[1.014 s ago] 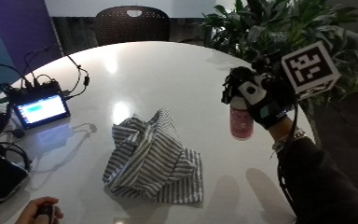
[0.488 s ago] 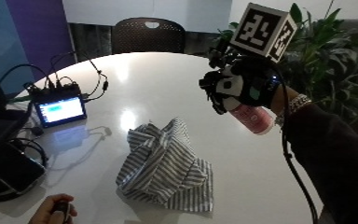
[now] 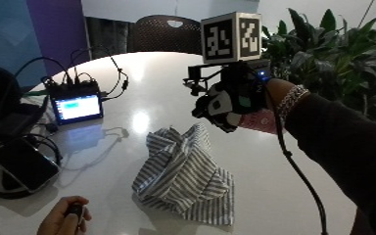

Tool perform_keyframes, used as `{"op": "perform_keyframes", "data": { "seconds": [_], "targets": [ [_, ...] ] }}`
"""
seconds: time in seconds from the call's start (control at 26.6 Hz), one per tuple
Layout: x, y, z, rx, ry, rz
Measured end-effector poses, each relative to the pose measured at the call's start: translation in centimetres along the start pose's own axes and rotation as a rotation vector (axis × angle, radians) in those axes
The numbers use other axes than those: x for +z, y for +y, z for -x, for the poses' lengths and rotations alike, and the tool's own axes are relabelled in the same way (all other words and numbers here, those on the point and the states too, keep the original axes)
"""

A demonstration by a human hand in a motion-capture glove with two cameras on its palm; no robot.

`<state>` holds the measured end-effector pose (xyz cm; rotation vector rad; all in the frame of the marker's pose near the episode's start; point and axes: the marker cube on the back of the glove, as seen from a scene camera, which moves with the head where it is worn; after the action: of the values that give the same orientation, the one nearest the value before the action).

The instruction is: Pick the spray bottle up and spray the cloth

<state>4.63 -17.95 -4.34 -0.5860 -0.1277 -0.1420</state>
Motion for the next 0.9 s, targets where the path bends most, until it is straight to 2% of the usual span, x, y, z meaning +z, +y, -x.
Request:
{"op": "perform_keyframes", "data": {
  "seconds": [0.26, 0.49, 0.71, 0.9],
  "targets": [
    [3.1, -1.0, 0.7, 0.058, 0.117, 0.194],
    [5.7, -1.6, 0.9, 0.061, 0.130, 0.289],
    [5.1, -1.8, 1.2, 0.019, 0.082, 0.257],
    [2.1, -1.8, 2.3, -0.049, -0.012, 0.133]
  ]
}}
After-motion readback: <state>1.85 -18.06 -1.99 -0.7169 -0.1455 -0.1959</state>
